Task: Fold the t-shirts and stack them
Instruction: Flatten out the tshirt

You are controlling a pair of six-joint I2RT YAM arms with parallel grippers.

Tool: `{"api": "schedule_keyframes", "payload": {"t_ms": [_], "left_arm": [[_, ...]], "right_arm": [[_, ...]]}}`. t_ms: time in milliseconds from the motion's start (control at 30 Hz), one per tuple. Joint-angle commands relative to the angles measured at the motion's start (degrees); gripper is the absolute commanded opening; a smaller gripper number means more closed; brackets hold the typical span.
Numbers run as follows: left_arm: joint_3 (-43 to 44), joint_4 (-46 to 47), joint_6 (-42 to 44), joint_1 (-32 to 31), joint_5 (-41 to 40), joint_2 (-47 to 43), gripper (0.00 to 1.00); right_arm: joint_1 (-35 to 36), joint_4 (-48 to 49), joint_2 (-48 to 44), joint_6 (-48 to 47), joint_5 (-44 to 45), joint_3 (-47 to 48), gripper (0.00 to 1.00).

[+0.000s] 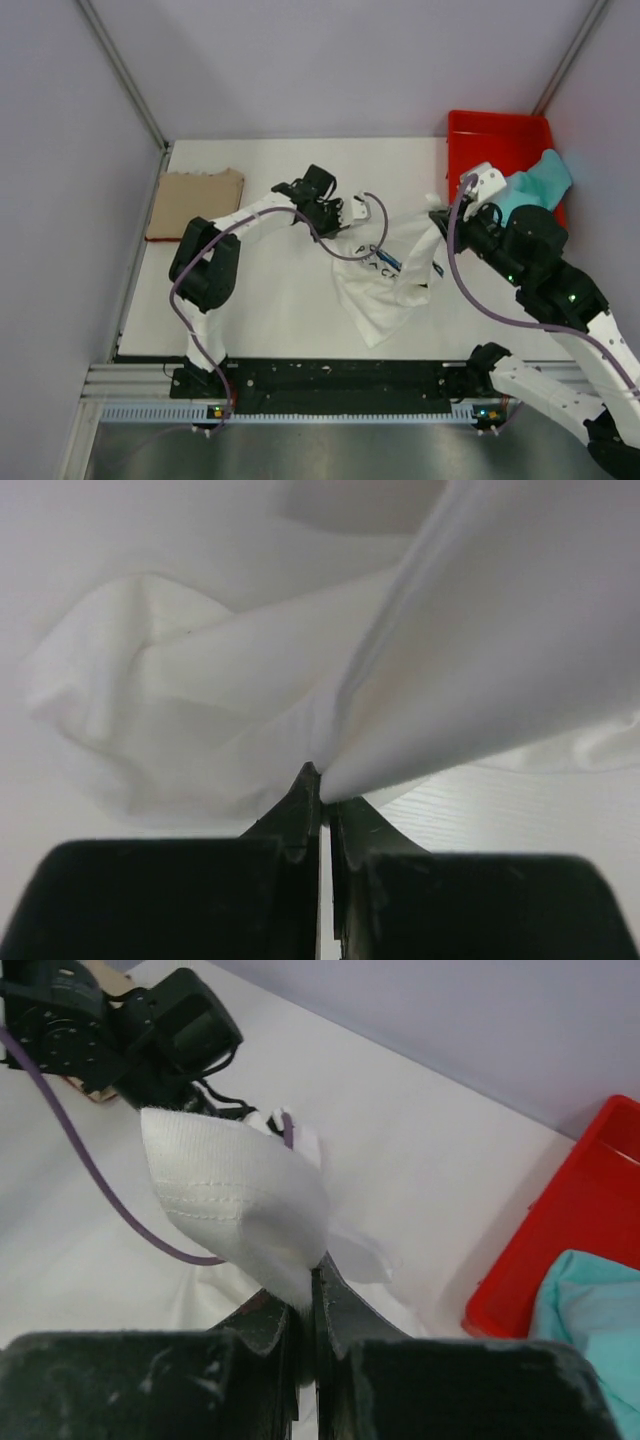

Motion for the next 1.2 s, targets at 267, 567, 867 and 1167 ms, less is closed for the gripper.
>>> {"api": "schedule_keyframes", "payload": {"t_ms": [267, 567, 867, 1167], "left_arm": [[24.06, -2.87, -6.3, 6.5, -33.95, -18.61, 0.0], [24.54, 5.14, 2.77, 6.67, -50.15, -24.41, 0.0], [-0.5, -42.24, 9.04, 3.16, 6.36, -37.59, 0.49], [-13.71, -42.98, 11.24, 4.21, 5.42, -42.09, 0.76]], "right_arm": [[-17.29, 2.2, 23.69, -3.07, 2.04, 45.1, 0.0], [-23.64, -2.64, 40.15, 0.02, -14.51, 67.65, 0.0], [-23.55, -2.99, 22.14, -1.04, -53.03, 21.56, 0.0], [-15.74, 3.6, 17.13, 12.39, -68.69, -11.0, 0.0]]}}
